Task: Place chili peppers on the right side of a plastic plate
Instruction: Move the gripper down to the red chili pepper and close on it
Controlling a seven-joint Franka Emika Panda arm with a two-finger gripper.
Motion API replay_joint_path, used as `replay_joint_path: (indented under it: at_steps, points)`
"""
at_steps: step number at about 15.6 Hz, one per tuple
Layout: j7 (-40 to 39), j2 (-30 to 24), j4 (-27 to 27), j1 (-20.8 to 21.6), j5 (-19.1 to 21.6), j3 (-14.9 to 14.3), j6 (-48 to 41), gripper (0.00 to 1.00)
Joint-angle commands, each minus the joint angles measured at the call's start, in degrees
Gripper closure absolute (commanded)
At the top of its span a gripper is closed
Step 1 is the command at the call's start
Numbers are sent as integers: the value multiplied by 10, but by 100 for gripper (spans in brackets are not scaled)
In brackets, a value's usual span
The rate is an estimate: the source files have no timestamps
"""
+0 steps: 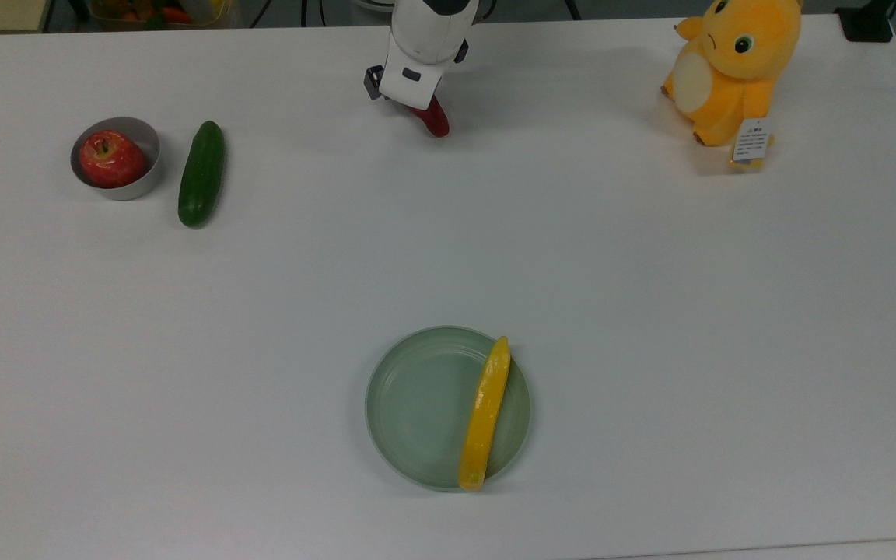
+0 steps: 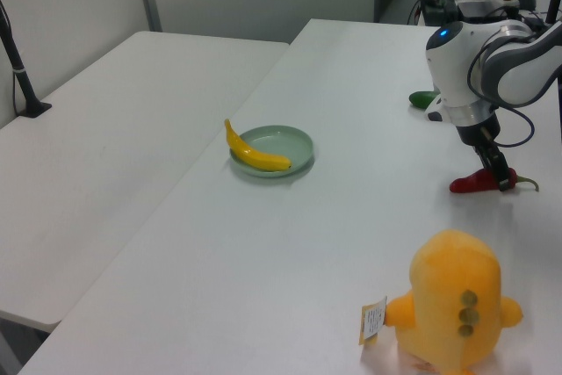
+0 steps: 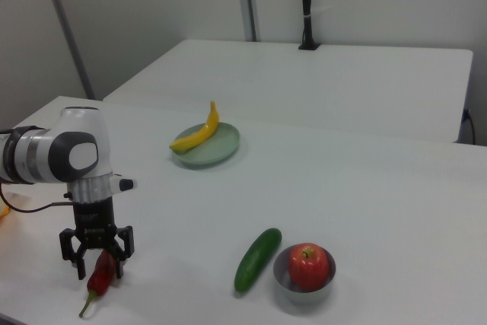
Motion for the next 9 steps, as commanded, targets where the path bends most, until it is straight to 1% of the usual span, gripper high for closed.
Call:
replay_joint_path:
  at_steps: [1, 2, 3, 4, 5, 9]
  points:
    - [-2, -6, -11, 3, -9, 0, 16, 47]
    - [-2, -6, -11, 1, -9, 0, 15, 60]
    - [-2, -6, -10, 1, -9, 0, 15, 69]
    - [-2, -7, -9, 1, -9, 0, 14, 75]
    - [-1, -7, -8, -1, -9, 0, 13, 79]
    - [-1, -15, 14, -4, -7, 0, -3, 79]
